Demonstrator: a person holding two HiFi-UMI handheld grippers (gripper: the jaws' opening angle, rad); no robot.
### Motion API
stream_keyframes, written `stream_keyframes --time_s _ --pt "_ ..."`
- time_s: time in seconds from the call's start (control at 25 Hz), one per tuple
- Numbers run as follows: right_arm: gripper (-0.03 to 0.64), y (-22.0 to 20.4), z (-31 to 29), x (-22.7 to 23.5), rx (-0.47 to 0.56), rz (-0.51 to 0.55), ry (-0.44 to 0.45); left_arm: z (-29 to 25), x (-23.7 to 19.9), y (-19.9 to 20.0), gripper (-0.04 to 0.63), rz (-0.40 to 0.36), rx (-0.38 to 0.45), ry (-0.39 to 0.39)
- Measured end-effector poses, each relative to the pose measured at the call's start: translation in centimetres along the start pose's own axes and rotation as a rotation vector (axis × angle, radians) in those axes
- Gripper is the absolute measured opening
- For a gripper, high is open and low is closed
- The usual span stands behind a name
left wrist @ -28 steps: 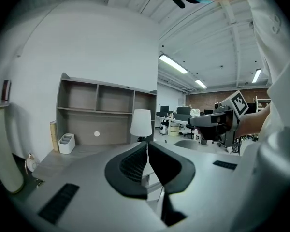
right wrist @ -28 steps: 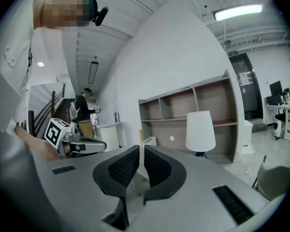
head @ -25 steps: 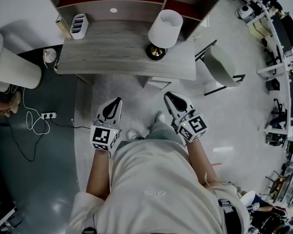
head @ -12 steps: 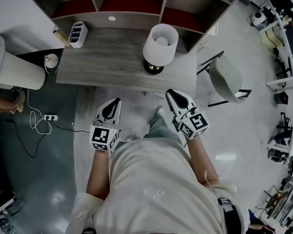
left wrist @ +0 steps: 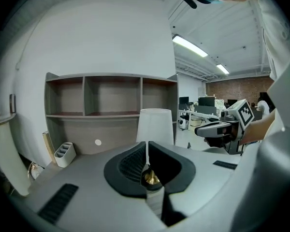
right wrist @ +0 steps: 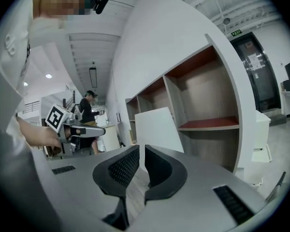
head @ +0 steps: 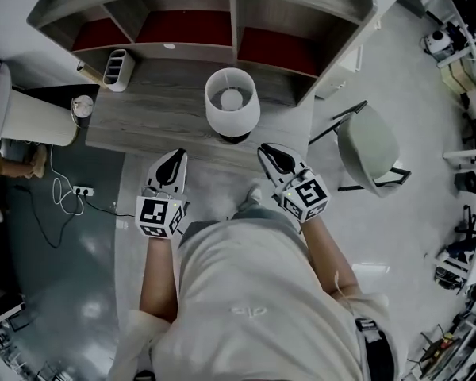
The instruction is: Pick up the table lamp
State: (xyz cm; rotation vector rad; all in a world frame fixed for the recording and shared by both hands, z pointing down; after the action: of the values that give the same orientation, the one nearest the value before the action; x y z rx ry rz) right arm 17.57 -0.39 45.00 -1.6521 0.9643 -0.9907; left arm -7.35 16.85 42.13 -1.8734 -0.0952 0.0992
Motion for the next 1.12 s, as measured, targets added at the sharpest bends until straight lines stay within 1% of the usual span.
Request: stream_keyframes --time_s 0.2,0.28,0.44,0.52,0.56,0.72,0.84,1.0,1.12 --pt "0.058 0.2 -0.6 3.8 -0.006 -0.002 0.041 -2.9 0.4 2.8 0.018 -0.004 -0.015 0.046" --pt "0.058 -0.1 -1.0 4.8 -0.014 -0.002 0.049 -3.7 0.4 3.8 0.018 0.009 -0.015 0.055" --pt "0.058 -0.9 -1.4 6.0 -0.031 -0.019 0.051 -5.0 -0.2 5.8 0.021 0.087 -0.003 0.063" --pt "0.058 -1.2 -1.5 6.4 -0.036 -0.026 0.045 -5.8 -0.7 6.7 0.032 0.124 -0.013 0.064" --pt "0.058 -1.4 -1.6 6.6 -0.039 -0.03 0.04 -6.3 -1.0 7.1 0.041 0.13 -0.022 0.064" --pt "0.058 -1.8 -2.0 7.3 -0.041 -0.048 0.013 -8.5 -2.1 8.5 0.09 0.113 -0.074 0.055" --pt "0.058 -2.1 -2.4 7.5 -0.04 -0.062 -0.014 -10.0 -2.9 9.5 0.133 0.114 -0.1 0.032" --pt "0.058 -2.6 -3.0 7.9 -0.046 -0.076 -0.052 -12.0 -3.9 10.5 0.164 0.115 -0.142 -0.004" --pt "0.058 -2.7 -3.3 8.3 -0.047 -0.092 -0.081 -13.5 -4.4 11.1 0.181 0.09 -0.183 -0.017"
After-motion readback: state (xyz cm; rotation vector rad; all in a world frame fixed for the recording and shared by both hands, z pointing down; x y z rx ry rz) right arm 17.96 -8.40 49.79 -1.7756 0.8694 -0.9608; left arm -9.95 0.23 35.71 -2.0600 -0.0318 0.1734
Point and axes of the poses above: the fingertips, and each gripper's own axes: z backward along the fingers, x to its right, y out of its top, the point moved 10 cm from there along z, backward along the fingers, and after that the axes turned 7 degrees about -y, right-handed, at the moved point
